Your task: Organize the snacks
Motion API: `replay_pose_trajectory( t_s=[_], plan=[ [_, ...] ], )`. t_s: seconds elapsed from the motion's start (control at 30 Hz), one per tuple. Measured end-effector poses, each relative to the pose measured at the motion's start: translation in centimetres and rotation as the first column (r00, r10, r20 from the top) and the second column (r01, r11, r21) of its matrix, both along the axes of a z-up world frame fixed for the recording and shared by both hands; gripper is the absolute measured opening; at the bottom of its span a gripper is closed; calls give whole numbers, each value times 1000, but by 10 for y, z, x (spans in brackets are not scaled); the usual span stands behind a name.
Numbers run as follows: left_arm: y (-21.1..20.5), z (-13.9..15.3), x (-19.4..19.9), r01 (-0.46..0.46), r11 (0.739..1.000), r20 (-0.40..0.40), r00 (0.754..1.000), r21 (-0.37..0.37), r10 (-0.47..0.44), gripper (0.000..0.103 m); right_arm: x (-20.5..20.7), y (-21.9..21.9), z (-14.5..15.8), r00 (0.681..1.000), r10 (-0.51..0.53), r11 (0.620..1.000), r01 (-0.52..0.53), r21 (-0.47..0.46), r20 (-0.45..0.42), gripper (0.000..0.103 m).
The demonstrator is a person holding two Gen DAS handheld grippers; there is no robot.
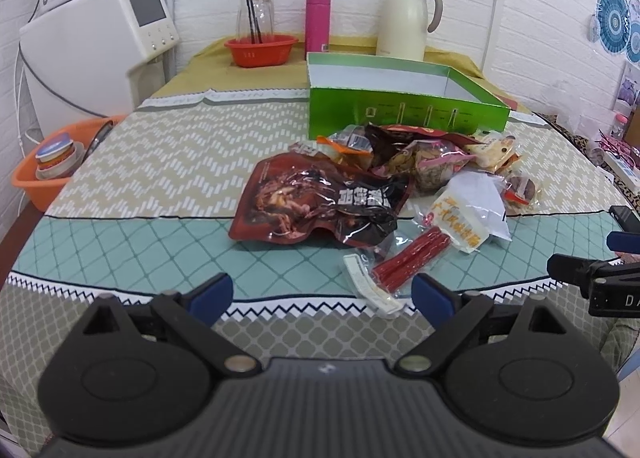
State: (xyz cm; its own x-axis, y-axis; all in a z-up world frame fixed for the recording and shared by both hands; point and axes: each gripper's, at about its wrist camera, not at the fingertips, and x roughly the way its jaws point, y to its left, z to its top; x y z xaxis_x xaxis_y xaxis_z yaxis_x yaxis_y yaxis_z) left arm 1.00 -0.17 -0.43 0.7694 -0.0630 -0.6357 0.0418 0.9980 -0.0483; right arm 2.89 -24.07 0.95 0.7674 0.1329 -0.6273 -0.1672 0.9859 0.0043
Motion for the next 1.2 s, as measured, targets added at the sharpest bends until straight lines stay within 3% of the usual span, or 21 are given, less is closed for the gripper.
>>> replay_pose_trajectory(
  t_s=[1.2],
  plan=[
    [-2,-3,7,1,1000,-24,1000,-3,-1,93,6,7,-2,999,33,999,-33,-21,9,103]
  ],
)
